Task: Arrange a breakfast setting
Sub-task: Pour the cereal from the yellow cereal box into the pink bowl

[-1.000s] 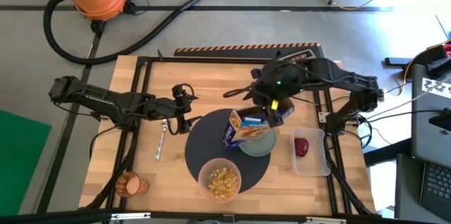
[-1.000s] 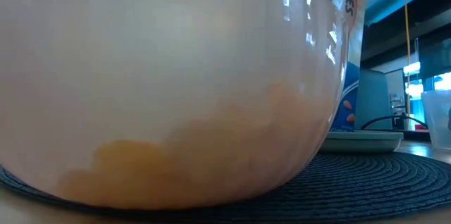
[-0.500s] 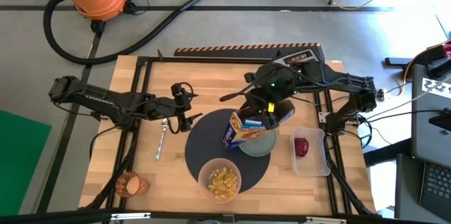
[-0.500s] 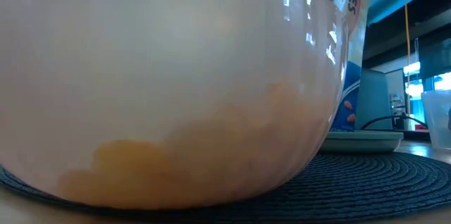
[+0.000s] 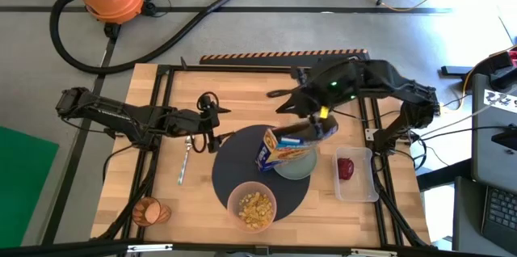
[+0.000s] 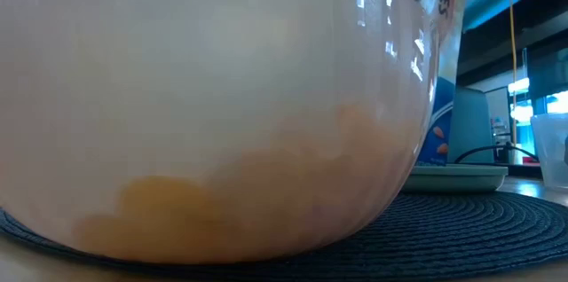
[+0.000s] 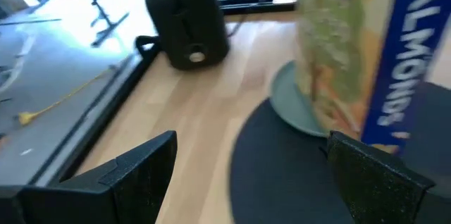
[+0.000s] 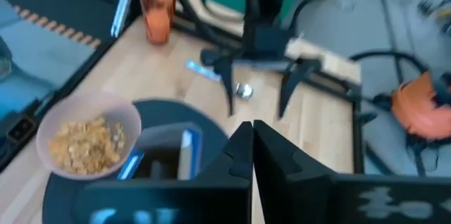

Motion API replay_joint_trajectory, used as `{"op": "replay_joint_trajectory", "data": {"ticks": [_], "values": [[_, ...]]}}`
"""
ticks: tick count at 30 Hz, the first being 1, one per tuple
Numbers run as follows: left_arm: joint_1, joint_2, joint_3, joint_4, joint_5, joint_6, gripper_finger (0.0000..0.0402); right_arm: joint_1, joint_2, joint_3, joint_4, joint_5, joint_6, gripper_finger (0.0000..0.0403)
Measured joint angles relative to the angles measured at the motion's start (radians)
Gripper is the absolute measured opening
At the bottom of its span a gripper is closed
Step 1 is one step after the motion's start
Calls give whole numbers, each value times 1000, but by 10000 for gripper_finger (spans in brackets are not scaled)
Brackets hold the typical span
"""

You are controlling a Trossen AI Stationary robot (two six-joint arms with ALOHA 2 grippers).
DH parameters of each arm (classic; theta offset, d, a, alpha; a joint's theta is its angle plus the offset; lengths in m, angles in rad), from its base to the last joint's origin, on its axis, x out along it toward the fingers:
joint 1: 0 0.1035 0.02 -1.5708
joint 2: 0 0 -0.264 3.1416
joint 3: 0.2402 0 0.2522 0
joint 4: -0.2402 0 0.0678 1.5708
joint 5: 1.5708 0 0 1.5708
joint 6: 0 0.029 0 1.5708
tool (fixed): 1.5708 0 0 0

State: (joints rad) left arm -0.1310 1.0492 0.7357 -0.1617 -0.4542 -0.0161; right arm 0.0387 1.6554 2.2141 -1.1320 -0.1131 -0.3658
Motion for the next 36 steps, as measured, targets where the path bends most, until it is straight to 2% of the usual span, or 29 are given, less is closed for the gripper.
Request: {"op": "replay_joint_trajectory", "data": {"ticks": [6,9,14,20,24,29,32,34,36], "values": [[0,0,0,16,40,26,350,-12,-3,77,44,83,-35,0],[0,0,0,17,24,27,350,-40,-2,73,58,121,-36,0],[0,0,0,32,32,27,350,-88,-1,48,64,122,-27,0],[-1,24,1,182,180,54,350,-99,-4,47,17,121,-9,5],[0,103,2,279,252,78,350,-85,-6,47,-28,86,2,47],[0,206,1,356,259,77,350,-82,-6,47,-144,120,57,140],[0,244,0,384,278,47,350,-83,-6,47,-223,144,148,189],[0,259,0,387,293,29,350,-80,-7,47,-273,191,206,204],[-1,265,0,385,286,9,350,-65,-9,47,-314,240,247,194]]}}
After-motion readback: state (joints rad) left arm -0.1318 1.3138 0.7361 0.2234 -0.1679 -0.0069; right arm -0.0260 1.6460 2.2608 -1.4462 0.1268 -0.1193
